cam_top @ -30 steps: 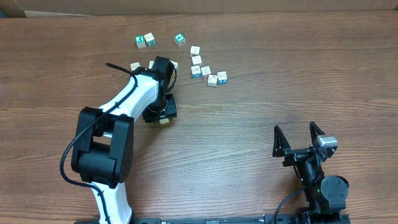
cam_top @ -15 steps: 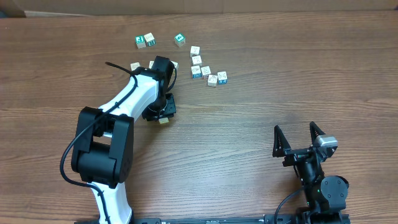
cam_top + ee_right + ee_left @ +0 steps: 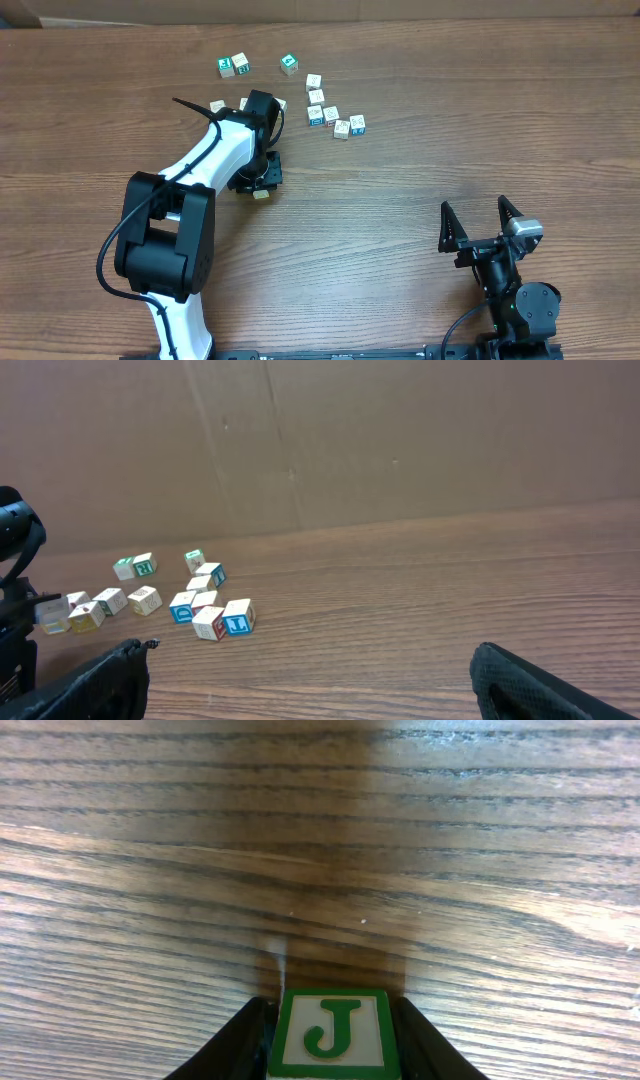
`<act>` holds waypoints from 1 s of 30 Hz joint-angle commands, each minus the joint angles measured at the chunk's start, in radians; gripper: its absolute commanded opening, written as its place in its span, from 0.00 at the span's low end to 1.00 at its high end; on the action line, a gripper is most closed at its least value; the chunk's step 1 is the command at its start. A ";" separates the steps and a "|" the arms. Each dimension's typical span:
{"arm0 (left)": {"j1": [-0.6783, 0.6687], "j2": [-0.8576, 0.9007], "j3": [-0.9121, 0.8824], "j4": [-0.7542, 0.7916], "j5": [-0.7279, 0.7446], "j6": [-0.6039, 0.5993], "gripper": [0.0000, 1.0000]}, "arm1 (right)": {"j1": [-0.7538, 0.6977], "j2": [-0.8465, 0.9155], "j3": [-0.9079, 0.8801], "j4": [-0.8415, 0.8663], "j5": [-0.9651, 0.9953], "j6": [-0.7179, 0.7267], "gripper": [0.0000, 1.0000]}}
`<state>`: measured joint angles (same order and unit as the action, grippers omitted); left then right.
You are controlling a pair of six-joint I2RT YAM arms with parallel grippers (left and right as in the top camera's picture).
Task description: Form a horizontal line
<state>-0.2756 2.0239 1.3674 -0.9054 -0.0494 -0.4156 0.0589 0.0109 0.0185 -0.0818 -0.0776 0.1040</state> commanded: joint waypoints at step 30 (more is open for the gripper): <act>-0.101 0.016 -0.005 -0.071 -0.006 -0.110 0.28 | -0.005 -0.008 -0.010 0.004 0.006 -0.004 1.00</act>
<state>-0.3717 2.0239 1.3674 -0.9676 -0.0494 -0.4675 0.0586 0.0109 0.0185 -0.0822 -0.0776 0.1040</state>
